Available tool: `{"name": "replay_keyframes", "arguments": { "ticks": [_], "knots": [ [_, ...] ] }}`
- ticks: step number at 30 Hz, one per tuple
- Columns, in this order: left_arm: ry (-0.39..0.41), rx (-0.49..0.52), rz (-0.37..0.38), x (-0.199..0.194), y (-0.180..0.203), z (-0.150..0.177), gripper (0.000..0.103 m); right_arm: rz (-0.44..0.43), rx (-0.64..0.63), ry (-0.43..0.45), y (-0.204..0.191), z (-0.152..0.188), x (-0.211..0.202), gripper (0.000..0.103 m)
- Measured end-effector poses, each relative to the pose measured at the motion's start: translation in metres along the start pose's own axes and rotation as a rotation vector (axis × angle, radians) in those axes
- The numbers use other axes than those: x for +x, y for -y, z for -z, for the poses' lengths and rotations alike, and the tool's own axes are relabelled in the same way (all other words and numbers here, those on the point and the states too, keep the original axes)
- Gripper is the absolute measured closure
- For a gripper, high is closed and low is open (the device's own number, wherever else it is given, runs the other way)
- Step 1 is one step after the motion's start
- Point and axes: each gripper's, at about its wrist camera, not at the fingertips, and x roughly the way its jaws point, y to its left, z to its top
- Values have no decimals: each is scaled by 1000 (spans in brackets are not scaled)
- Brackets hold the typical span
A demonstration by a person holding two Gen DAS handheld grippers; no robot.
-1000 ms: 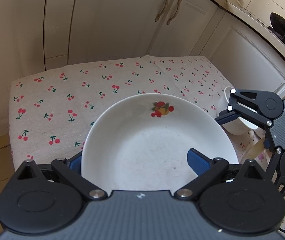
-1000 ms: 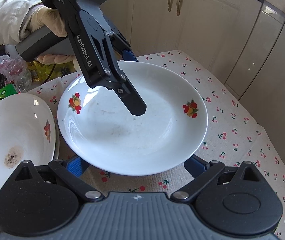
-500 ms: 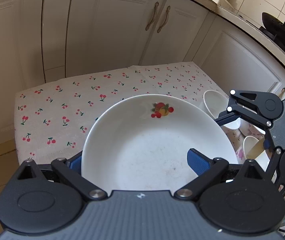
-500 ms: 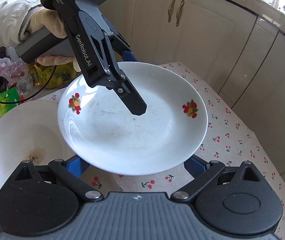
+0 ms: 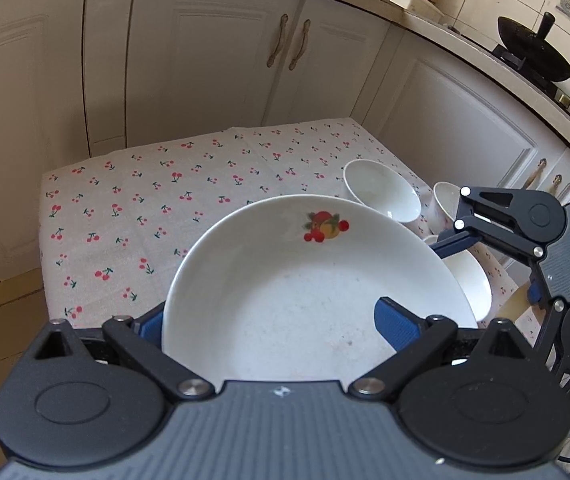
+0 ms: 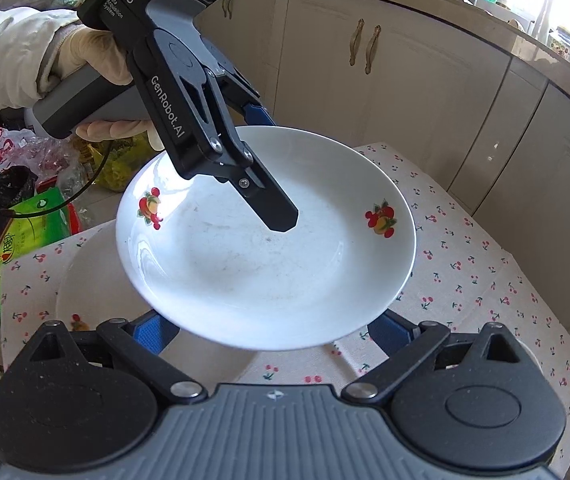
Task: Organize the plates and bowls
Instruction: 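Lift the clean plate with the left tool and carry it over the stacked plates, then lower the clean plate onto the plate stack and open the left tool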
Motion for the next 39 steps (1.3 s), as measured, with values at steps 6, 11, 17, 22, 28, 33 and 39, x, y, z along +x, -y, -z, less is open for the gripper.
{"name": "replay_keyframes", "arguments": {
  "ticks": [6,11,17,22,28,33,39],
  "knots": [
    [-2,2,-2,-16,21,24,4,-6,19,7,-32,12,-15,2],
    [4,-5,12,-22,32,44,4,1,25,1,-56,24,-24,2],
    [6,-9,35,-29,42,63,4,6,46,-4,-79,32,-27,2],
    [-8,-6,42,-25,45,73,4,9,73,-13,-90,42,-26,2],
    [-32,-13,49,-16,43,80,4,4,98,-28,-94,49,-21,2],
    [-51,-25,56,-8,39,82,4,5,102,-46,-95,51,-15,2],
    [-68,-36,60,0,34,82,4,6,105,-60,-94,50,-11,2]
  ]
}}
